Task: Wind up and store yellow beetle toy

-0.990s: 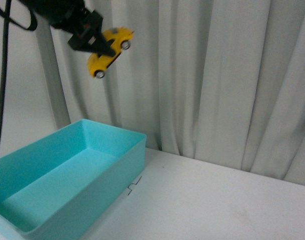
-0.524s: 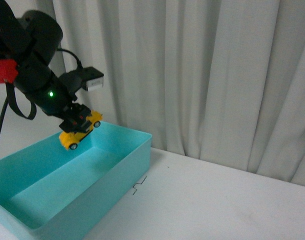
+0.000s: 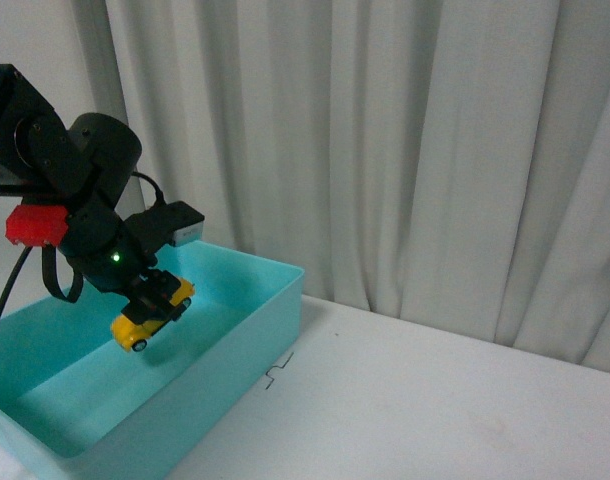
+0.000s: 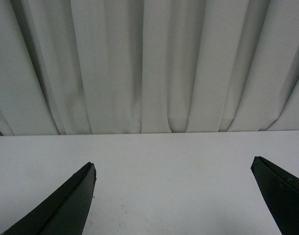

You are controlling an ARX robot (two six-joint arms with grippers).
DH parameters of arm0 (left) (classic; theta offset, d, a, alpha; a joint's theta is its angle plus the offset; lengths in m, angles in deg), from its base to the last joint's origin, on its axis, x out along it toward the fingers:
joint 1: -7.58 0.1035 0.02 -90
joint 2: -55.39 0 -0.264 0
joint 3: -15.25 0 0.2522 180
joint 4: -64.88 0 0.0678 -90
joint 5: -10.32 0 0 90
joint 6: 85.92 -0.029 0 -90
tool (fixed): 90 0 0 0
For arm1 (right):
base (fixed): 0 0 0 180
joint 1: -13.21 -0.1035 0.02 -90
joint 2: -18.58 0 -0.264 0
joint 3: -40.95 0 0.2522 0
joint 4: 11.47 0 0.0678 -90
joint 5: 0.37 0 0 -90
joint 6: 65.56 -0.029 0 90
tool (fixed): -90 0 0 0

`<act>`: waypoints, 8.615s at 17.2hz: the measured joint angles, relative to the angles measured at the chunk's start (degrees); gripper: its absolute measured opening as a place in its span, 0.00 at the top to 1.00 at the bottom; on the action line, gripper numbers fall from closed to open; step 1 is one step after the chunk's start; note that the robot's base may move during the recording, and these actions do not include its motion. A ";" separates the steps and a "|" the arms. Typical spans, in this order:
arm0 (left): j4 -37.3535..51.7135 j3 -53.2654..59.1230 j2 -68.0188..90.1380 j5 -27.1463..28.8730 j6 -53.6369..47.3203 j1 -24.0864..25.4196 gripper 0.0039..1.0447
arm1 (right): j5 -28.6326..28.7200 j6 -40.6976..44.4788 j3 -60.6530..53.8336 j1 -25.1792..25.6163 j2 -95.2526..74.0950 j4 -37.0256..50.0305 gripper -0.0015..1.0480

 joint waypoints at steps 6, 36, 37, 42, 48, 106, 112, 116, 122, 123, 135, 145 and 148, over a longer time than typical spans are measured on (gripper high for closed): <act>-0.42 1.51 -0.66 -0.96 1.36 -1.51 0.20 | -0.02 0.00 0.00 0.00 0.00 0.00 0.06; 35.01 59.60 -80.26 -2.43 32.54 -19.89 0.99 | -0.02 0.00 0.00 0.00 0.00 0.00 0.06; 33.88 60.04 -81.99 -2.43 32.54 -19.87 0.99 | 0.00 0.00 0.00 0.00 0.00 0.00 0.06; 32.39 62.51 -86.60 -2.38 32.57 -19.89 0.99 | 0.00 0.02 0.00 0.00 0.00 0.00 0.06; 26.62 62.49 -92.65 -2.43 32.57 -19.87 0.99 | 0.00 0.02 0.00 0.00 0.00 0.00 0.06; 10.54 62.47 -108.19 -2.43 32.63 -19.89 0.06 | 0.00 0.00 0.00 0.00 -0.04 0.00 0.06; 10.54 62.47 -108.19 -2.43 32.65 -19.89 0.06 | 0.00 0.00 0.00 0.00 -0.04 -0.02 0.06; 10.58 62.47 -108.19 -2.43 32.65 -19.89 0.06 | 0.00 0.00 0.00 0.00 -0.04 0.00 0.06; 10.56 62.47 -108.19 -2.45 32.65 -19.89 0.06 | -0.02 0.00 0.00 0.00 -0.04 0.04 0.06; 10.56 62.47 -108.19 -2.40 32.68 -19.89 0.06 | 0.00 0.00 0.00 0.00 -0.04 0.02 0.06; 10.49 62.47 -108.19 -2.40 32.83 -19.89 0.06 | 0.00 -0.20 0.00 0.00 -0.04 0.11 0.06; 10.32 62.47 -108.19 -2.43 32.83 -19.89 0.06 | -0.09 -0.20 0.00 0.00 -0.04 -0.20 0.06; 10.43 62.47 -108.19 -2.43 32.81 -19.89 0.06 | -0.02 -0.17 0.00 0.00 -0.04 -0.15 0.06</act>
